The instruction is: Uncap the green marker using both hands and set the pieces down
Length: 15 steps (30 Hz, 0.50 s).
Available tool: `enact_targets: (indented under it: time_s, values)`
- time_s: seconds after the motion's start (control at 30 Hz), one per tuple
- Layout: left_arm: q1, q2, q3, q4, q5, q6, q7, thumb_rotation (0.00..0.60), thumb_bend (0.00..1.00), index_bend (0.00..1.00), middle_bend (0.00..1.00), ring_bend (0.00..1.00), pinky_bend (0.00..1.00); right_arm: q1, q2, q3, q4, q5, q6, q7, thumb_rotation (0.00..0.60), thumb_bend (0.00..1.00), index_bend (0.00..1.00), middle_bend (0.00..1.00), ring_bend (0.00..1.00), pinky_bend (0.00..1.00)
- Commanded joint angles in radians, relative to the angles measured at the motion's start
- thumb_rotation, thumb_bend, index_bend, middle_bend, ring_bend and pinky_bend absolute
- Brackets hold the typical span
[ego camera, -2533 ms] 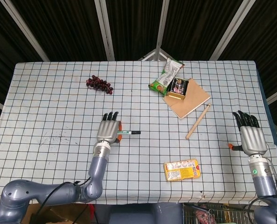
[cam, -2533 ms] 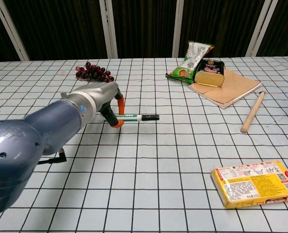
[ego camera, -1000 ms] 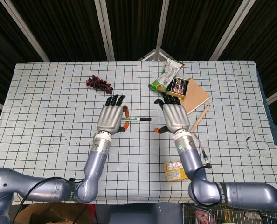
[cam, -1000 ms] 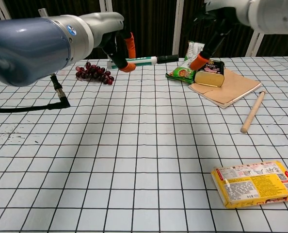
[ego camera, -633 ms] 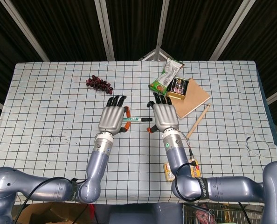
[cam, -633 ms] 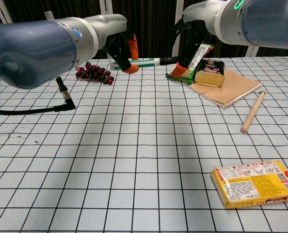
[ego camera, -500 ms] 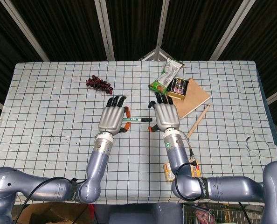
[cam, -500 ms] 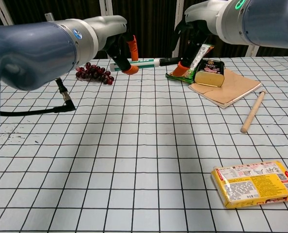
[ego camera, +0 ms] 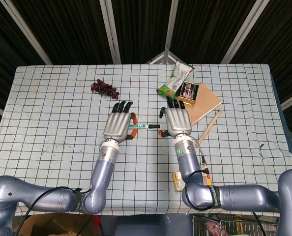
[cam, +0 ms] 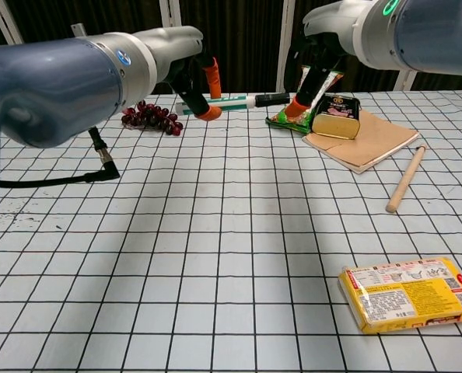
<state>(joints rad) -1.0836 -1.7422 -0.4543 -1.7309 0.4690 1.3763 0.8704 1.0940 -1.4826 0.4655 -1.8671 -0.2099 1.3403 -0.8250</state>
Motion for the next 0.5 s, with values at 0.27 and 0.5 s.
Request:
enact_targets:
  time_s: [0.27,0.5]
  values:
    - [-0.006,-0.009,0.006,0.014,0.000,-0.005,-0.004,0.600,0.64,0.63,0.08,0.00,0.00,0.015,-0.007,0.002,0.002,0.008,0.006,-0.003,0.600,0.25,0.52,0.00,0.00,0.00]
    - [-0.010,-0.019,0.007,0.031,0.000,-0.017,-0.016,0.600,0.64,0.63,0.08,0.00,0.00,0.025,-0.013,0.004,0.007,0.016,0.005,-0.005,0.600,0.27,0.54,0.00,0.00,0.00]
